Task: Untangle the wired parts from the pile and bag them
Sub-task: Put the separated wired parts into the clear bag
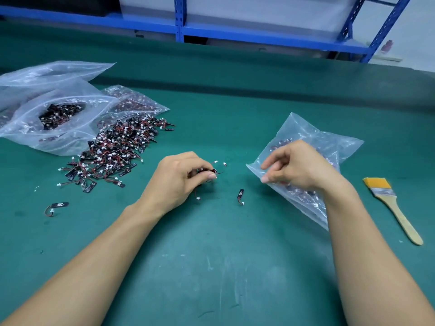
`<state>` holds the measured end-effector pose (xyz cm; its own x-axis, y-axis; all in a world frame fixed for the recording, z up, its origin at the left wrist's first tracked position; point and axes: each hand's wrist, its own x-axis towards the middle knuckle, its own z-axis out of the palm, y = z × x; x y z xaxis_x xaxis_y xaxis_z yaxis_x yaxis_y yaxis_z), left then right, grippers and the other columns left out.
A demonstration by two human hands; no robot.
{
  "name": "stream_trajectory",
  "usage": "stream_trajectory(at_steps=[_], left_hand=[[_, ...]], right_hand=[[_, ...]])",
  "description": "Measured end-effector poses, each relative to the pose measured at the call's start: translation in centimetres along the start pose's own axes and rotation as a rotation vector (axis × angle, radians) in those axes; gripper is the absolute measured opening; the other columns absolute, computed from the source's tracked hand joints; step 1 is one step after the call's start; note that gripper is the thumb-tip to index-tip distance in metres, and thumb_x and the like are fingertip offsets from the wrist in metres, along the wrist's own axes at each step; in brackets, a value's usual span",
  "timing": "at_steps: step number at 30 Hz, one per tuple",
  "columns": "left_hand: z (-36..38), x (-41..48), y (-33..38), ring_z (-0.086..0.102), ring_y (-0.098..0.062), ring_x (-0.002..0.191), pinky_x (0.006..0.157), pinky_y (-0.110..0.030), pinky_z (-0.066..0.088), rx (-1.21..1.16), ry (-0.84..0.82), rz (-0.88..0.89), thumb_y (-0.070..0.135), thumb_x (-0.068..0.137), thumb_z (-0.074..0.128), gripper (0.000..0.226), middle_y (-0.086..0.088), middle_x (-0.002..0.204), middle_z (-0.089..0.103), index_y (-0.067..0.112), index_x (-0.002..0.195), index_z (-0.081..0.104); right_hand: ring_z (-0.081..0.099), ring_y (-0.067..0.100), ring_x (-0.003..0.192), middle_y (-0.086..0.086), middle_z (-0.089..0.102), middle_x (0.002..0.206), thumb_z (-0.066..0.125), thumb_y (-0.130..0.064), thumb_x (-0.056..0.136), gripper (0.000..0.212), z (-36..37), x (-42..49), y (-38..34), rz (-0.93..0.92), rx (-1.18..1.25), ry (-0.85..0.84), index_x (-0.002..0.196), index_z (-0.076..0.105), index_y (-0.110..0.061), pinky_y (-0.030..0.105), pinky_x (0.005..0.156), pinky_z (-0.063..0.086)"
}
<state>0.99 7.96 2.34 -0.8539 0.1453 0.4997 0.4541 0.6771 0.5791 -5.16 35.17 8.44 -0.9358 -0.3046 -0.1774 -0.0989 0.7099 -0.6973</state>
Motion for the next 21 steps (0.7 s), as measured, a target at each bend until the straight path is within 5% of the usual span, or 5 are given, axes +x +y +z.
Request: stream_trajectory(at_steps=[6,13,17,21], left_hand=[[0.8,-0.1,2.5,0.056,-0.013,0.061,0.06,-0.026,0.046,-0.192,-0.037,0.025,0.027,0.083,0.077,0.011,0.002,0.075,0.067,0.016,0.084,0.078],[3.2,1.3,6.0,0.067,-0.022,0.073,0.067,-0.035,0.052,-0.326,-0.12,0.086,0.018,0.084,0.078,0.008,0.001,0.087,0.075,0.01,0.086,0.078],[4.7,1.9,6.4,0.062,-0.014,0.076,0.072,-0.029,0.049,-0.17,-0.303,0.106,0.022,0.088,0.075,0.008,0.004,0.087,0.074,0.014,0.09,0.077],[5.2,2.0,6.0,0.049,-0.01,0.062,0.062,-0.026,0.036,0.021,-0.339,-0.137,0.033,0.089,0.073,0.009,0.005,0.069,0.069,0.026,0.092,0.078]], right_hand=[[0.065,0.015,0.056,0.006,0.074,0.068,0.083,-0.002,0.077,0.014,0.9,1.5,-1.4,-0.012,0.314,0.05,0.088,0.076,-0.005,0.022,0.056,0.056],[0.062,0.011,0.057,0.006,0.073,0.073,0.077,0.001,0.083,0.015,0.7,1.6,-2.4,-0.088,0.261,-0.002,0.096,0.077,-0.008,0.017,0.057,0.052],[0.063,0.008,0.056,0.006,0.076,0.076,0.08,-0.005,0.083,0.015,0.3,1.3,-2.7,-0.092,0.198,0.028,0.089,0.08,-0.018,0.017,0.058,0.053],[0.061,0.008,0.054,0.012,0.075,0.074,0.078,-0.006,0.084,0.016,-0.4,1.4,-2.9,-0.077,0.083,0.112,0.087,0.08,-0.022,0.019,0.06,0.054]])
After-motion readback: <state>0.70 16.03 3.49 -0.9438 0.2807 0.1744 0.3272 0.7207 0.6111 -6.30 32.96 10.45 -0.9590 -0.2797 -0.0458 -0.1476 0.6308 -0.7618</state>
